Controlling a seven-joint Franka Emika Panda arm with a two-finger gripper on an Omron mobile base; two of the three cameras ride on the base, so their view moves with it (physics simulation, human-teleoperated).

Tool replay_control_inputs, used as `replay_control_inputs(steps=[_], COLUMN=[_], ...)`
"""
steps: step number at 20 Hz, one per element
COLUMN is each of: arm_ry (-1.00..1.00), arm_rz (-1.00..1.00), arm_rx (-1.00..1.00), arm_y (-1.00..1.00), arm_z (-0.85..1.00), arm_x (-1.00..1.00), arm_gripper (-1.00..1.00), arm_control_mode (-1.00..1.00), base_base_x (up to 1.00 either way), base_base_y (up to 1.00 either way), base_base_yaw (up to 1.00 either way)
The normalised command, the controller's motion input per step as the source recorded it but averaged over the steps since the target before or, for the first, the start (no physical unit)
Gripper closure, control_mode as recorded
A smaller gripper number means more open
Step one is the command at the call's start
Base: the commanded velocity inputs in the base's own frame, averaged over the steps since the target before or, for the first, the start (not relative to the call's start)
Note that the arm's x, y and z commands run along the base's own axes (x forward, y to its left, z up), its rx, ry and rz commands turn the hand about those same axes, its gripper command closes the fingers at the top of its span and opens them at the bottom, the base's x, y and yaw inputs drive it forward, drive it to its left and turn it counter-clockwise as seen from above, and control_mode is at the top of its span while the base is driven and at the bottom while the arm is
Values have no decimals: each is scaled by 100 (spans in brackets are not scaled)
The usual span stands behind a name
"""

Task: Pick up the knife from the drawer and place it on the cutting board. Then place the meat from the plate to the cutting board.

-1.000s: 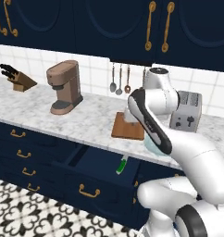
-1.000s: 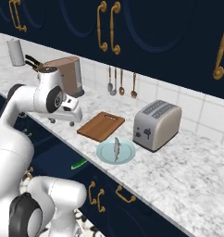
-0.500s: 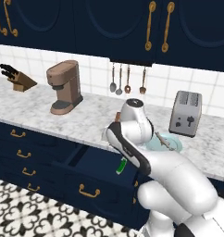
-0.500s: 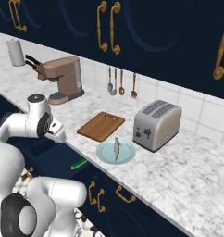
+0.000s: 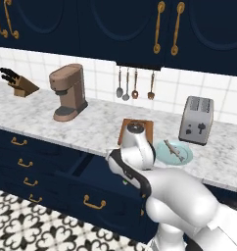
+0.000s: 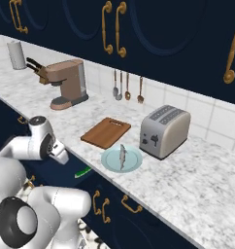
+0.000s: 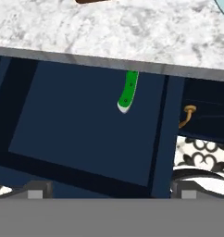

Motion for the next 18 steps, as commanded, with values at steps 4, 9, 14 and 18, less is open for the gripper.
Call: replay_control_inputs(steps=[4,9,14,18], arm_ry=[0,1,4,3], arm_rz=[-9,-6,-6,-5], arm_rx=[5,2,0,1], arm_y=[0,8,14,16], arm_z=[-55,-50,-47,-48], arm_x=[0,0,0,0], arm_gripper=[-100,-100,-100,-100], arm_control_mode=[-100,-100,-100,-100], base_base_x=[0,0,0,0], base_base_y=[0,0,0,0], base_base_yaw=[0,0,0,0])
